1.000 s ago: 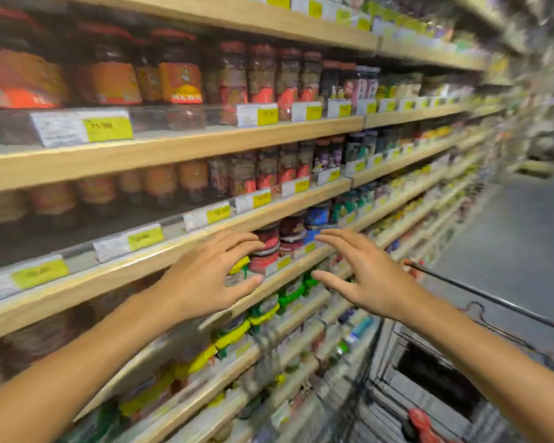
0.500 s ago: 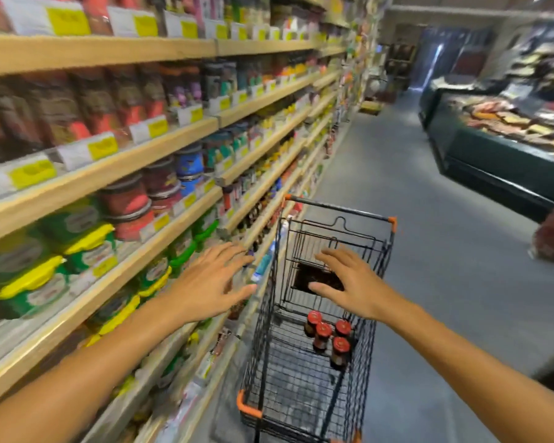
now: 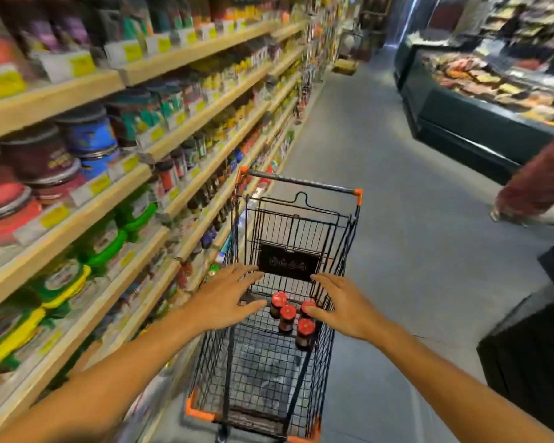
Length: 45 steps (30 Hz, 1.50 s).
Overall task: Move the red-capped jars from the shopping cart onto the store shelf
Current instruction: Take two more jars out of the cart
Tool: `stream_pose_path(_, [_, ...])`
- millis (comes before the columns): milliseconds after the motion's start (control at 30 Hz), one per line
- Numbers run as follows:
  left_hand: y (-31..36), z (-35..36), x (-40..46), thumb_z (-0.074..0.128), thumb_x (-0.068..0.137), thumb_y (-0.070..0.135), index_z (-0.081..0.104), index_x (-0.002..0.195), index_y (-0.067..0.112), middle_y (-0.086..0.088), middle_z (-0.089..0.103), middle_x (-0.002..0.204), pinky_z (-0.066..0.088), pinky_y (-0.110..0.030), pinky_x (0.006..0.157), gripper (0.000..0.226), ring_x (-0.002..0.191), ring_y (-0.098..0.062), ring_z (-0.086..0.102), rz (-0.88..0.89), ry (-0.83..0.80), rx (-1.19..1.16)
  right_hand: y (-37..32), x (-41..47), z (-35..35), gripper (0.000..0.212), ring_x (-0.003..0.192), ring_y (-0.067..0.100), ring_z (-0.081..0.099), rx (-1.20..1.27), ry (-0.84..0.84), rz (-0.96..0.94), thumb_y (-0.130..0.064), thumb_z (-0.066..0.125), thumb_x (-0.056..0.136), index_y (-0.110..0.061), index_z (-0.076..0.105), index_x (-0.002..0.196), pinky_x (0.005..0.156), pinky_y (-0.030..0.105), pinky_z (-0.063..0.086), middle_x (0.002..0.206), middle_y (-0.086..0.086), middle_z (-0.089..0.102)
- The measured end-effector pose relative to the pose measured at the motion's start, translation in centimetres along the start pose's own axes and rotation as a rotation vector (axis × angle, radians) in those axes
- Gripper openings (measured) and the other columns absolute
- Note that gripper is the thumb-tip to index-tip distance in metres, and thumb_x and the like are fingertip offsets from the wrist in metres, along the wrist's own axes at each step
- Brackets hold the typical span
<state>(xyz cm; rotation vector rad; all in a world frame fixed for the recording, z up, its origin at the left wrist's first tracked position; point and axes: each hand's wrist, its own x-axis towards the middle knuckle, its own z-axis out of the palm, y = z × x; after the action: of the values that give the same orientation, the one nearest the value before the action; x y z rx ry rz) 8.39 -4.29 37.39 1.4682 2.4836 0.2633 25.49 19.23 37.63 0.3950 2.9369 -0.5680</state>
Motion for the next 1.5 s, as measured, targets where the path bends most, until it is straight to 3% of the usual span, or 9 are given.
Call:
stream_pose_path(200, [0.1,4.1,6.5,0.023,0.088,0.077,0.02,0.157,0.028,0.004,0.017,0.165,0.014,-0.041,0.124,0.085,0.152,-0.02,0.011,-0.114,-0.104,-0.055,6.8,5.8,2.2,0.079,0.145,0.023,0.034,0.186,-0.174,0.024,-0.053,0.062,0.092,-0.021,0.028,0.156,0.115,0.036,0.031,0.159,0.003,0.035])
stream_pose_path(333, [-0.5,7.6,9.4,0.033,0.094,0.07,0.034,0.154,0.02,0.001,0.032,0.159,0.027,-0.044,0.121,0.078,0.147,-0.02,0.027,-0.147,-0.104,-0.092,10.7,8.8,5.5,0.054,0.112,0.009,0.057,0.359,-0.274,0.11,-0.041,0.072,0.086,-0.029,0.05,0.134,0.105,0.032,0.046,0.126,-0.01,0.058])
stream_pose_path(567, [-3.3,13.6,13.5,0.03,0.088,0.079,0.03,0.155,0.023,0.003,0.026,0.162,0.017,-0.039,0.122,0.087,0.151,-0.019,0.02,-0.249,-0.226,-0.205,13.4,12.9,13.1,0.086,0.118,0.018,0.058,0.587,-0.335,0.28,-0.03,0.076,0.083,-0.027,0.024,0.151,0.097,0.03,0.048,0.137,0.001,0.054])
stream_pose_path(800, [-6.7,21.3,16.0,0.017,0.073,0.089,0.03,0.155,0.019,-0.001,0.028,0.161,0.016,-0.03,0.12,0.108,0.15,-0.02,0.023,-0.174,-0.284,-0.31,17.7,16.7,26.5,0.109,0.111,0.025,0.065,0.707,-0.236,0.533,-0.076,0.075,0.051,-0.029,0.039,0.142,0.094,0.046,0.056,0.125,0.002,0.064])
stream_pose_path(900, [-9.2,25.5,17.3,0.007,0.067,0.096,0.028,0.155,0.022,-0.002,0.028,0.162,0.024,-0.045,0.121,0.117,0.15,-0.023,0.024,-0.173,-0.356,-0.297,17.0,17.3,28.2,0.095,0.102,0.022,0.066,0.725,-0.167,0.645,-0.069,0.073,0.048,-0.023,0.049,0.127,0.093,0.046,0.056,0.114,0.0,0.065])
stream_pose_path(1100, [-11.6,31.8,19.8,0.003,0.056,0.1,0.025,0.156,0.024,-0.004,0.022,0.164,0.019,-0.041,0.123,0.128,0.152,-0.023,0.017,-0.236,-0.523,-0.382,16.5,18.3,33.4,0.086,0.112,0.03,0.059,0.753,0.014,0.867,-0.038,0.088,0.064,-0.016,0.044,0.135,0.1,0.042,0.05,0.125,0.011,0.056])
stream_pose_path(1267, [-12.2,34.6,21.1,0.045,0.096,0.06,0.026,0.156,0.026,0.004,0.022,0.163,0.02,-0.038,0.122,0.071,0.151,-0.016,0.016,-0.183,-0.52,-0.461,17.7,20.1,37.7,0.104,0.131,0.035,0.05,0.776,0.093,0.987,-0.028,0.091,0.067,-0.008,0.03,0.149,0.108,0.048,0.046,0.143,0.015,0.045])
stream_pose_path(1400, [-13.3,37.0,21.5,0.042,0.097,0.06,0.026,0.155,0.03,0.009,0.02,0.163,0.018,-0.036,0.122,0.067,0.151,-0.011,0.015,-0.217,-0.527,-0.547,19.0,21.3,40.3,0.113,0.139,0.033,0.041,0.799,0.177,1.041,-0.018,0.091,0.069,-0.009,0.02,0.155,0.114,0.051,0.04,0.152,0.014,0.036])
stream_pose_path(1500, [-13.8,38.2,21.3,0.043,0.098,0.059,0.028,0.154,0.031,0.011,0.023,0.162,0.019,-0.035,0.121,0.065,0.15,-0.01,0.017,-0.237,-0.533,-0.571,20.1,21.5,42.3,0.106,0.131,0.03,0.051,0.832,0.215,1.067,-0.017,0.092,0.066,-0.014,0.03,0.152,0.11,0.048,0.045,0.143,0.01,0.049])
